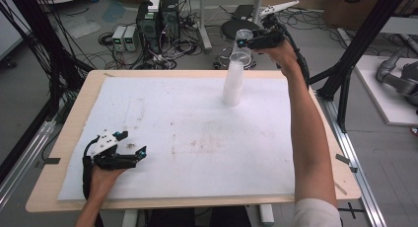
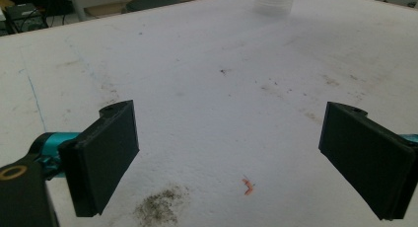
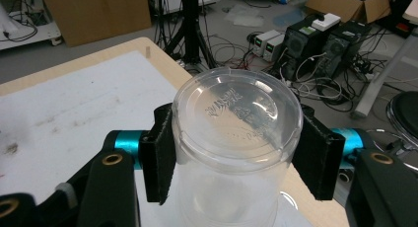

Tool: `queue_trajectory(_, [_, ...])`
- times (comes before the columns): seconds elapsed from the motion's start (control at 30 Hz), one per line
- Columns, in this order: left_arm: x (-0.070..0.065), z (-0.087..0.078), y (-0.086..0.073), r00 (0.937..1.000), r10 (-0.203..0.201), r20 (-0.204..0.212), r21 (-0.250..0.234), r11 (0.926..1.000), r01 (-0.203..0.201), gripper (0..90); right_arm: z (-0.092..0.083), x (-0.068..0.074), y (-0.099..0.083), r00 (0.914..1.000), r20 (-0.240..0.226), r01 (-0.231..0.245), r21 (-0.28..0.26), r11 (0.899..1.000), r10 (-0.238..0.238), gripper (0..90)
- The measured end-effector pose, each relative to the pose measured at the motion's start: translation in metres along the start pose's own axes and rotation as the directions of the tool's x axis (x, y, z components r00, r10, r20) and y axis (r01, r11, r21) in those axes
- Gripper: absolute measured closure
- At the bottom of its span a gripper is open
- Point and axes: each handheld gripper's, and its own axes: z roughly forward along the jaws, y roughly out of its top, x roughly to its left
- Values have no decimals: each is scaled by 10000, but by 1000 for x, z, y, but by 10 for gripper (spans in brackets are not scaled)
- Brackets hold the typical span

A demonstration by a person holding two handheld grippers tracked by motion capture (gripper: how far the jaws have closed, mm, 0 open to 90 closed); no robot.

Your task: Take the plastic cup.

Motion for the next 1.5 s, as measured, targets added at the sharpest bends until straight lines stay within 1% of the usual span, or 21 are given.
queue_trajectory(0.13, [0, 0, 0, 10000, 9, -3, -1, 10000, -9, 80, -5, 6, -4, 9999, -123, 58, -159, 9999, -60, 404])
queue_trajectory(0.2, [0, 0, 0, 10000, 23, -19, -1, 10000, -23, 80, -9, 10, -7, 9997, -226, -5, -215, 9998, 0, 404])
queue_trajectory(0.27, [0, 0, 0, 10000, 45, -17, 3, 10000, -45, 80, -14, 15, -10, 9997, -253, -68, -255, 9997, 61, 404])
queue_trajectory(0.3, [0, 0, 0, 10000, 42, -17, 6, 10000, -42, 80, -16, 17, -12, 9995, -301, -4, -289, 9996, -5, 404])
queue_trajectory(0.37, [0, 0, 0, 10000, 22, -4, -2, 10000, -22, 80, -21, 23, -15, 9991, -422, -71, -376, 9993, 55, 404])
queue_trajectory(0.4, [0, 0, 0, 10000, 12, 9, 7, 10000, -12, 80, -24, 26, -17, 9989, -464, -31, -457, 9989, 10, 403])
queue_trajectory(0.5, [0, 0, 0, 10000, -47, 12, -26, 10000, 48, 80, -32, 39, -21, 9981, -618, 18, -659, 9978, -59, 404])
queue_trajectory(0.53, [0, 0, 0, 10000, -61, 15, -33, 10000, 61, 79, -35, 44, -23, 9972, -744, 13, -694, 9976, -64, 403])
queue_trajectory(0.67, [0, 0, 0, 10000, -62, 26, -26, 10000, 62, 80, -44, 68, -30, 9926, -1149, 285, -940, 9952, -393, 403])
queue_trajectory(0.7, [1, 0, 0, 10000, -41, 17, -34, 10000, 41, 80, -45, 74, -31, 9908, -1259, 385, -953, 9947, -504, 404])
queue_trajectory(0.83, [1, 0, 0, 10000, -37, 47, -20, 10000, 37, 80, -50, 96, -40, 9835, -1668, 539, -1002, 9935, -702, 404])
queue_trajectory(0.9, [0, 0, 0, 10000, -28, 64, -12, 10000, 28, 80, -52, 106, -44, 9812, -1752, 649, -979, 9931, -814, 404])
queue_trajectory(1.07, [0, 0, 0, 10000, 11, 84, 14, 10000, -11, 80, -53, 127, -58, 9723, -2174, 595, -1233, 9906, -854, 405])
queue_trajectory(1.13, [0, 0, 0, 10000, -2, 78, 7, 10000, 2, 79, -51, 135, -65, 9690, -2290, 670, -1189, 9906, -930, 405])
queue_trajectory(1.2, [0, 0, 0, 10000, -19, 74, -5, 10000, 19, 80, -50, 142, -72, 9641, -2500, 616, -1188, 9910, -899, 405])
queue_trajectory(1.3, [0, 0, 0, 10000, -19, 75, -8, 10000, 19, 80, -46, 151, -81, 9564, -2735, 723, -1171, 9905, -1022, 406])
queue_trajectory(1.33, [0, 0, 0, 10000, -20, 79, -4, 10000, 20, 79, -44, 154, -84, 9545, -2795, 762, -1091, 9911, -1041, 406])
queue_trajectory(1.4, [0, 0, 0, 10000, -8, 83, -17, 10000, 8, 80, -41, 160, -90, 9470, -2986, 919, -1011, 9906, -1183, 406])
queue_trajectory(1.43, [0, -1, 0, 10000, -4, 69, -37, 10000, 4, 80, -39, 162, -92, 9437, -3062, 962, -1068, 9896, -1248, 407])
queue_trajectory(1.47, [0, -1, 0, 10000, -8, 71, -53, 10000, 9, 80, -37, 165, -95, 9388, -3227, 936, -969, 9909, -1203, 407])
queue_trajectory(1.5, [0, -1, 0, 10000, 3, 83, -59, 10000, -3, 80, -35, 167, -98, 9346, -3327, 997, -941, 9906, -1257, 407])
